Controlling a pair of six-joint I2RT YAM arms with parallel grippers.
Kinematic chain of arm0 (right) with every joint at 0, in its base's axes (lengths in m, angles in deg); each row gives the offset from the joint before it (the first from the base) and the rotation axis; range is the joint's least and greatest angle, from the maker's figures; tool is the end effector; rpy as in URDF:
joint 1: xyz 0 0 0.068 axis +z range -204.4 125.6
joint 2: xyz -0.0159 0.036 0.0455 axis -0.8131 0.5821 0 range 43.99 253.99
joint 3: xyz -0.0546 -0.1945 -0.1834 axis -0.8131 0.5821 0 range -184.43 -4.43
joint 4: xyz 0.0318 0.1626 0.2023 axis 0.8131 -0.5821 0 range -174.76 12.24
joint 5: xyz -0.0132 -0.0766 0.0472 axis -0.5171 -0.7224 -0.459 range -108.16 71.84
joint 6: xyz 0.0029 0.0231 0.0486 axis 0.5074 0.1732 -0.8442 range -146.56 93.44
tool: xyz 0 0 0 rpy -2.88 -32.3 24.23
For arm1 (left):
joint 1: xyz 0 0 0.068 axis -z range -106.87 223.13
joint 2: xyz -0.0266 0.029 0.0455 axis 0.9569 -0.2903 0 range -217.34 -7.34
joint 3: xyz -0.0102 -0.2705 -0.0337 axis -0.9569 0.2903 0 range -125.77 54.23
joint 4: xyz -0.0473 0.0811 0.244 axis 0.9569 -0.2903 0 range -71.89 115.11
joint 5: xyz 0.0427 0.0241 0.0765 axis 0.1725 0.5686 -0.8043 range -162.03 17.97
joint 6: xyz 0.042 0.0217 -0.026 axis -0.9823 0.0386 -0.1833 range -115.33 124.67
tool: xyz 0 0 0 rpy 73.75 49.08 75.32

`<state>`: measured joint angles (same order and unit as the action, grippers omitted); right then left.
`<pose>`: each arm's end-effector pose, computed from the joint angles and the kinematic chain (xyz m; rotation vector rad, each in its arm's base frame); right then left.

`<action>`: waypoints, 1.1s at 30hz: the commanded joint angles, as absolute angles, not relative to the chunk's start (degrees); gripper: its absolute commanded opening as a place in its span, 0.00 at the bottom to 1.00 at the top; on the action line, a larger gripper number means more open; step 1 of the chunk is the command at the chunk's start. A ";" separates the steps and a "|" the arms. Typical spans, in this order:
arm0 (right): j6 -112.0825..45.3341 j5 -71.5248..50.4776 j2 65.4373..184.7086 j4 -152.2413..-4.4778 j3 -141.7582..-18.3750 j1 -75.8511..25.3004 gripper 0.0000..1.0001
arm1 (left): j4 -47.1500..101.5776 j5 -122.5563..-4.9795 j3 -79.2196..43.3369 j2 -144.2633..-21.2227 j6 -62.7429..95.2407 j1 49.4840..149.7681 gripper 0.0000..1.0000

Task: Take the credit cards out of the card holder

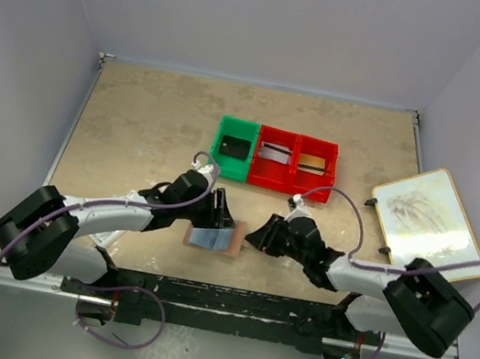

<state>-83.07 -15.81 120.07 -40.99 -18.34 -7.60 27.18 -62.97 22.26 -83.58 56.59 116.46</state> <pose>0.1515 0.1635 0.1341 0.1594 2.2181 1.1309 0.1820 -0.1793 0.1685 -0.1005 2.5217 -0.9604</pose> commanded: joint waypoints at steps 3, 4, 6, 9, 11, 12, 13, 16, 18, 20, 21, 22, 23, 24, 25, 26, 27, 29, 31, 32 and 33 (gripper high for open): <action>-80.35 -21.96 108.08 -57.28 -22.22 -7.73 0.46 | 36.43 -60.72 22.78 -85.63 60.18 117.79 0.54; -80.27 -23.13 106.21 -59.55 -22.70 -7.73 0.48 | 37.04 -60.50 22.91 -85.83 60.40 117.96 0.54; -80.22 -25.30 102.68 -64.28 -23.90 -7.73 0.50 | 37.87 -60.24 22.87 -86.19 60.76 118.27 0.54; -80.60 -27.03 98.45 -68.74 -25.07 -7.73 0.50 | 39.04 -59.93 22.87 -86.27 61.49 118.83 0.54; -80.99 -26.98 96.33 -69.64 -25.46 -7.73 0.49 | 39.57 -60.24 22.96 -86.06 62.04 119.47 0.55; -81.13 -26.44 95.63 -69.21 -25.40 -7.73 0.47 | 39.87 -60.51 23.06 -85.76 62.26 119.76 0.55; -81.17 -25.31 95.14 -67.97 -25.17 -7.73 0.44 | 39.96 -60.73 23.11 -85.62 62.35 120.04 0.55; -81.50 -20.84 96.65 -62.17 -24.55 -7.79 0.28 | 39.60 -60.64 23.08 -85.77 62.32 120.45 0.55; -81.75 -17.45 99.63 -57.68 -24.48 -7.82 0.20 | 39.44 -60.61 23.37 -85.67 62.39 120.58 0.55; -81.75 -13.71 103.40 -52.38 -24.83 -7.82 0.17 | 39.67 -60.41 23.74 -85.47 62.73 120.74 0.54; -81.79 -11.87 105.56 -50.21 -25.05 -7.82 0.14 | 40.21 -60.19 24.06 -85.21 63.06 120.76 0.54; -81.76 -10.37 107.71 -48.25 -25.08 -7.71 0.13 | 40.74 -59.98 24.39 -84.94 63.57 120.84 0.54; -81.98 -8.98 109.45 -46.13 -25.10 -7.78 0.11 | 41.21 -59.72 24.61 -84.80 63.90 120.85 0.54; -82.04 -8.00 111.21 -44.03 -24.92 -7.79 0.10 | 41.50 -59.33 24.71 -84.67 64.19 120.85 0.53; -82.38 -6.92 112.60 -41.83 -24.43 -7.74 0.10 | 41.73 -59.02 24.78 -84.54 64.39 120.85 0.53; -82.98 -6.11 114.03 -39.74 -23.99 -7.81 0.10 | 41.80 -58.64 24.78 -84.51 64.43 120.93 0.53; -83.28 -5.74 115.37 -38.43 -23.68 -7.79 0.10 | 41.81 -58.41 24.74 -84.51 64.36 120.94 0.53; -83.05 -5.28 118.33 -39.26 -23.87 -7.78 0.09 | 41.48 -58.51 24.75 -84.35 64.35 121.02 0.53; -82.82 -6.72 120.49 -40.30 -23.11 -7.81 0.08 | 40.93 -58.90 24.87 -83.70 64.14 121.03 0.53; -83.50 -6.85 121.63 -39.42 -21.85 -7.78 0.07 | 40.29 -59.36 24.76 -83.26 63.72 121.03 0.53; -84.24 -6.48 122.51 -38.11 -20.34 -7.79 0.06 | 39.12 -59.94 24.43 -82.75 63.16 121.03 0.53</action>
